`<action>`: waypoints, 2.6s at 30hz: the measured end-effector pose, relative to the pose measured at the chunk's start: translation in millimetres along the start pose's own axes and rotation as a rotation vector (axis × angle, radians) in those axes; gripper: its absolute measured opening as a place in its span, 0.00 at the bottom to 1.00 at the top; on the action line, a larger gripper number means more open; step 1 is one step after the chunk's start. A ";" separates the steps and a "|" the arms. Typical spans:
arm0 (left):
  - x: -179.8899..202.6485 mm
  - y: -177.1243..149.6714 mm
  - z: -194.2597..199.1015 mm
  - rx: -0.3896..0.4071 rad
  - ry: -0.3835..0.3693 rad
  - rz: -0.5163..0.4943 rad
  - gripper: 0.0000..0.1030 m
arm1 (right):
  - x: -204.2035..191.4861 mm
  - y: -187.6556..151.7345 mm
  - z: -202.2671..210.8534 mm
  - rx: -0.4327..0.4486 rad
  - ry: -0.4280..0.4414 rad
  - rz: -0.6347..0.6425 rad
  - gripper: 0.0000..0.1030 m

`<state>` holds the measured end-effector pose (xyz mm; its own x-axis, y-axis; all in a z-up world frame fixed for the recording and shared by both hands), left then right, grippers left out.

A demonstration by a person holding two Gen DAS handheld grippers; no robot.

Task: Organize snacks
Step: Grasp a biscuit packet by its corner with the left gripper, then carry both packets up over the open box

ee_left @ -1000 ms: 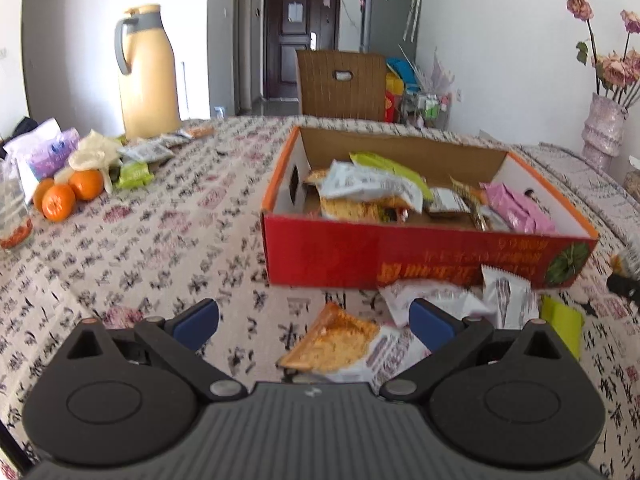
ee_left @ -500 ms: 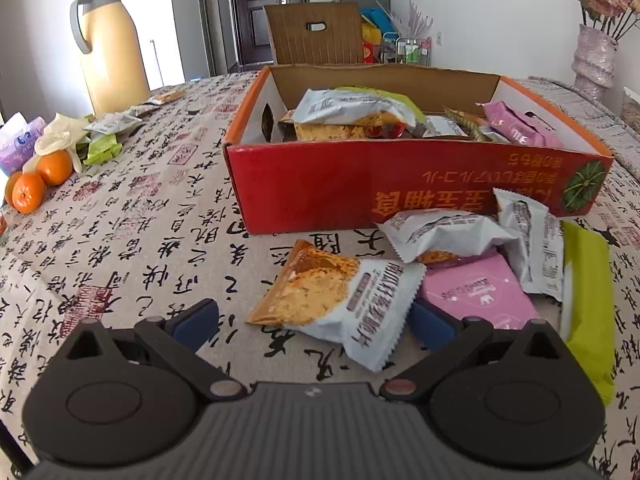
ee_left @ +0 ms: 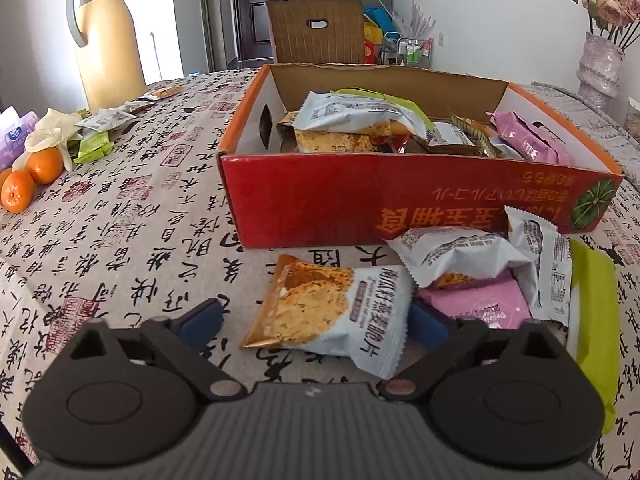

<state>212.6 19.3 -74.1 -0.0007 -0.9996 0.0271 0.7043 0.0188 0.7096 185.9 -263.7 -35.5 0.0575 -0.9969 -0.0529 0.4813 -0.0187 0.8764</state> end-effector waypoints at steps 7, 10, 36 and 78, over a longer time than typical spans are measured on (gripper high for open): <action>-0.7 0.3 2.2 0.018 -0.013 0.006 0.74 | -0.6 -0.5 0.9 -0.001 0.004 0.001 0.34; -2.8 0.3 4.6 0.026 -0.006 0.012 0.65 | -2.2 -1.1 2.2 -0.001 0.008 0.001 0.34; -10.7 -3.5 33.7 0.104 0.011 0.008 0.15 | -11.3 -2.8 17.1 0.014 0.024 0.015 0.34; 23.6 38.5 110.2 0.347 -0.086 -0.054 0.13 | -33.4 16.7 31.5 0.076 0.083 0.043 0.34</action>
<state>161.4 -1.5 31.5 -0.1014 -0.9943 0.0316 0.4187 -0.0138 0.9080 164.5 -233.1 -4.0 0.1502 -0.9873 -0.0510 0.4097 0.0152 0.9121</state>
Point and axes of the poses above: each gripper's, at about its wrist camera, not at the fingertips, and z roughly against the way its jaws point, x to its right, y to its top, the point moved 4 cm from there along -z, roughly the way its jaws point, and after that the axes turned 4 degrees about -y, right-handed, at the moved point
